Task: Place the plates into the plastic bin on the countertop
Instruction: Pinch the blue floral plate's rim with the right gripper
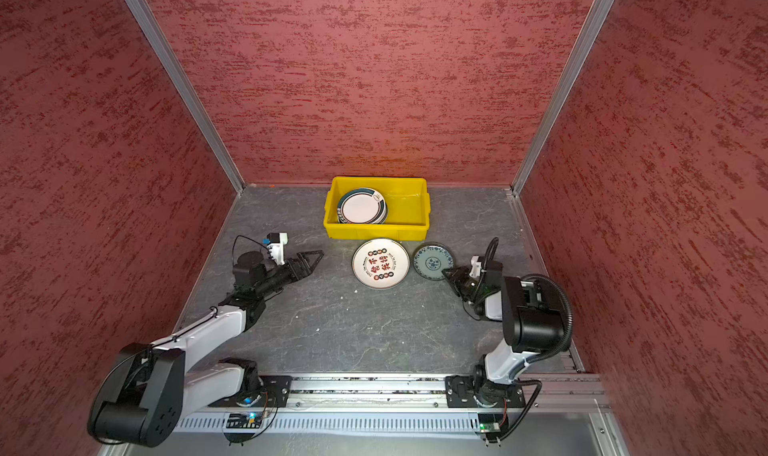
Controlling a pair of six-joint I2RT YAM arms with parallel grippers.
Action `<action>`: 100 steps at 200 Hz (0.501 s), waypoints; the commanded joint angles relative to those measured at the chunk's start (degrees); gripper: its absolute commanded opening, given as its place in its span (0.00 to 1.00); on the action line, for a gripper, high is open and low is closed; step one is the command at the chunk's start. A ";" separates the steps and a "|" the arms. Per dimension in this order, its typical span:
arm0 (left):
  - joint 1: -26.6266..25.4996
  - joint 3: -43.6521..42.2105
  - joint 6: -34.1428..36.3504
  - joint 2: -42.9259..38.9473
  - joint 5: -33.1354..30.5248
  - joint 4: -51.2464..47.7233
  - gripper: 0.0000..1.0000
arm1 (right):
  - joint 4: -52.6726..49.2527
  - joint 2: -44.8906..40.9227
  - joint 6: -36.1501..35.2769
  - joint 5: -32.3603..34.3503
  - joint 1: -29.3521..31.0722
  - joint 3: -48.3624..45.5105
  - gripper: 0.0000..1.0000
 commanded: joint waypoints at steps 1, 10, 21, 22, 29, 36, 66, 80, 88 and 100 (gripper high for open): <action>0.45 0.45 0.25 -0.75 -0.02 0.79 1.00 | -1.62 1.24 0.09 3.66 -0.21 0.22 0.25; 0.45 0.41 0.26 -0.67 0.06 0.79 0.99 | -2.02 1.18 0.09 4.02 -0.31 0.26 0.24; 0.45 0.42 0.14 -0.49 0.02 0.79 0.99 | -2.83 1.17 0.06 4.64 -0.36 0.38 0.21; 0.45 0.41 0.11 -0.45 0.00 0.79 0.99 | -2.88 1.12 0.05 4.61 -0.31 0.38 0.21; 0.45 0.41 0.13 -0.44 0.07 0.79 0.99 | -2.87 1.01 -0.04 4.88 -0.27 0.33 0.19; 0.46 0.47 0.17 -0.42 0.02 0.79 1.00 | -2.86 0.92 -0.13 4.95 -0.31 0.27 0.18; 0.50 0.42 0.10 -0.57 0.07 0.79 0.99 | -2.85 0.61 -0.24 5.11 -0.27 -0.06 0.15; 0.51 0.54 0.09 -0.53 0.15 0.79 0.99 | -2.81 0.58 -0.22 5.10 -0.27 -0.06 0.13; 0.47 0.56 0.09 -0.42 0.11 0.79 0.99 | -2.71 0.61 -0.18 5.11 -0.27 -0.07 0.12; 0.50 0.54 0.09 -0.49 0.17 0.79 0.99 | -2.60 0.60 -0.06 5.14 -0.28 -0.07 0.11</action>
